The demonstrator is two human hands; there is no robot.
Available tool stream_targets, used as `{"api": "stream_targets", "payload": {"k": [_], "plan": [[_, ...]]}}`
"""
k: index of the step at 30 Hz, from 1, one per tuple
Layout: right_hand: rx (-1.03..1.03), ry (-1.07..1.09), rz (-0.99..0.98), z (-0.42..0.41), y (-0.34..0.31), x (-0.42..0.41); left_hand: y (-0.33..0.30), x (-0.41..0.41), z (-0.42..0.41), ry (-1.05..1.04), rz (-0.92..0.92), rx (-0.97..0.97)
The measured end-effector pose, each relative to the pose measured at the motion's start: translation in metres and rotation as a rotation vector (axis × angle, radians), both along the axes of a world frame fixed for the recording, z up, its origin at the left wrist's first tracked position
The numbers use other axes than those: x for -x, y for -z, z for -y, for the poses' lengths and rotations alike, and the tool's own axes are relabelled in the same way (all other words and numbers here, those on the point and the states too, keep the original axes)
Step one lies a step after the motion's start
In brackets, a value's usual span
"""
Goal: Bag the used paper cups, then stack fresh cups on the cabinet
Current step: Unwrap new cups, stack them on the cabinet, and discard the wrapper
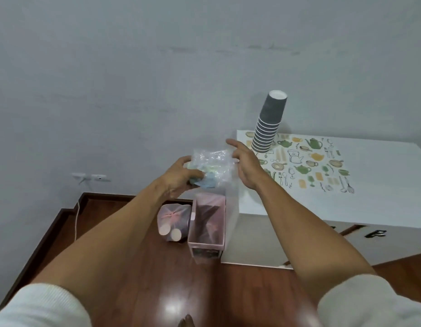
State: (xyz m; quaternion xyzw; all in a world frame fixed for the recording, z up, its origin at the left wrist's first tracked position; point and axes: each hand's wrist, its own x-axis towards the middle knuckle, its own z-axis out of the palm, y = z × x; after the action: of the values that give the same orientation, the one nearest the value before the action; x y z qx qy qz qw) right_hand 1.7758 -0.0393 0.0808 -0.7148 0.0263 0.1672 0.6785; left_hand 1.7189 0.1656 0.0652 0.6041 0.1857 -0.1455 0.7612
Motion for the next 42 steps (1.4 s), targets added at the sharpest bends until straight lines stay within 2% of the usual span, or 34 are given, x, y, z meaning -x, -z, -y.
{"api": "stream_targets", "payload": {"k": [2, 4, 5, 9, 13, 15, 22, 29, 32, 36, 39, 42], "plan": [[-0.142, -0.055, -0.227, -0.024, 0.013, 0.007, 0.01, 0.001, -0.023, -0.101, 0.019, -0.016], [-0.073, -0.165, -0.286, -0.042, 0.026, 0.014, 0.019, 0.001, -0.039, -0.149, 0.028, -0.047], [-0.029, -0.171, -0.275, -0.052, 0.036, 0.015, 0.025, -0.001, -0.046, -0.165, 0.018, -0.064], [0.136, 0.026, -0.173, -0.082, 0.078, 0.017, 0.06, 0.0, -0.061, -0.216, -0.082, -0.092], [0.379, 0.082, -0.059, -0.097, 0.123, 0.02, 0.102, 0.004, -0.061, -0.28, -0.255, 0.011], [0.42, 0.118, -0.05, -0.101, 0.156, 0.02, 0.141, 0.004, -0.062, -0.341, -0.305, 0.006], [0.634, 0.21, -0.102, -0.096, 0.302, 0.03, 0.318, 0.015, -0.052, -0.363, -0.387, -0.222], [0.704, 0.243, -0.182, -0.087, 0.445, 0.015, 0.465, 0.022, -0.008, -0.372, -0.5, -0.035], [0.662, 0.134, -0.216, -0.084, 0.487, 0.009, 0.492, 0.016, 0.006, -0.329, -0.461, -0.025], [0.66, 0.019, -0.279, -0.081, 0.502, 0.007, 0.5, 0.012, 0.001, -0.343, -0.397, -0.095], [0.672, -0.016, -0.256, -0.084, 0.477, 0.019, 0.475, 0.015, -0.013, -0.317, -0.393, -0.194], [0.622, -0.013, -0.18, -0.095, 0.417, 0.025, 0.425, 0.013, -0.031, -0.288, -0.331, -0.268]]}}
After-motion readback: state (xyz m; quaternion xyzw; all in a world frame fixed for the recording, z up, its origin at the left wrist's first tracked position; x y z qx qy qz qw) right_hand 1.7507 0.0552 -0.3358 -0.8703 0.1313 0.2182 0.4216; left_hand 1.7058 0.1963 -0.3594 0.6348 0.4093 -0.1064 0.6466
